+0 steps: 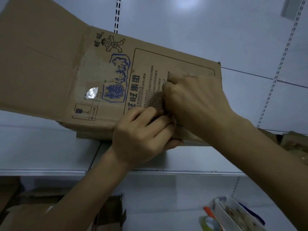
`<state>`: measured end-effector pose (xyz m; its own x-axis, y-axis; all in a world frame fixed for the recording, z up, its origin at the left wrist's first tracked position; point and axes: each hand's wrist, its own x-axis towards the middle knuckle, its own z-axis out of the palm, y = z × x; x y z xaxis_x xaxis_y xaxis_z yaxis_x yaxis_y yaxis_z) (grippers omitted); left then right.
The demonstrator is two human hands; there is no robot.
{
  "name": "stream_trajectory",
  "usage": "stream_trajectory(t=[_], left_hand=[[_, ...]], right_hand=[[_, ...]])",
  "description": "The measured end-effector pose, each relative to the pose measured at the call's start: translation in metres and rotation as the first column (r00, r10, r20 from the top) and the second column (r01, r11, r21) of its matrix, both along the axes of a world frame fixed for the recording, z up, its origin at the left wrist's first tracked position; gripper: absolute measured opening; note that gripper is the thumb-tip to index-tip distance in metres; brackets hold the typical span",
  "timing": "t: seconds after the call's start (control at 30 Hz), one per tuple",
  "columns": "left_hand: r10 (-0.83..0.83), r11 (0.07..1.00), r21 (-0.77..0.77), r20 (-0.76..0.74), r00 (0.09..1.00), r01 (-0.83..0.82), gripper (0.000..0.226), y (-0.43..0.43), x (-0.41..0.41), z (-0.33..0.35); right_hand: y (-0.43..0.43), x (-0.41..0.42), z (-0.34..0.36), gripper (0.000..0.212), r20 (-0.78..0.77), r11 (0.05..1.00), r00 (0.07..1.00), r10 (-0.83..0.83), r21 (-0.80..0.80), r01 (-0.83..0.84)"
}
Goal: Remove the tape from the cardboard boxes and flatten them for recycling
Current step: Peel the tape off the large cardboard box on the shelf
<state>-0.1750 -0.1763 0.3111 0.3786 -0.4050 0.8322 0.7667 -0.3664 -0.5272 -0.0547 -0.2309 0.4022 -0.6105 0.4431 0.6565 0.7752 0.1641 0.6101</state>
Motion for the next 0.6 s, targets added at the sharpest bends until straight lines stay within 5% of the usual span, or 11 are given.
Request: stream_trajectory(t=[0.1, 0.17, 0.23, 0.43, 0.6], left_hand=[[0.014, 1.0, -0.006, -0.005, 1.0, -0.014, 0.038, -0.003, -0.001, -0.001], [0.019, 1.0, -0.013, -0.014, 1.0, -0.019, 0.038, -0.005, -0.001, -0.002], [0.025, 1.0, -0.019, -0.013, 1.0, -0.025, 0.038, -0.006, 0.0, -0.003], [0.035, 0.999, -0.025, -0.024, 0.999, -0.035, 0.036, -0.009, 0.001, -0.004], [0.025, 0.999, -0.031, -0.023, 0.999, -0.026, 0.037, -0.009, 0.001, -0.006]], right_hand=[[0.016, 0.021, 0.006, 0.013, -0.229, 0.956, 0.952, 0.202, -0.167, -0.243], [0.019, 0.044, 0.0, 0.009, -0.601, 0.812, 0.723, 0.339, -0.202, -0.548], [0.019, 0.064, -0.02, 0.018, -0.739, 0.757, 0.535, 0.41, -0.052, -0.652], [0.025, 0.065, -0.061, 0.017, -0.627, 0.798, 0.595, 0.502, 0.07, -0.599], [0.024, 0.058, -0.035, 0.019, -0.382, 0.861, 0.796, 0.469, -0.005, -0.509]])
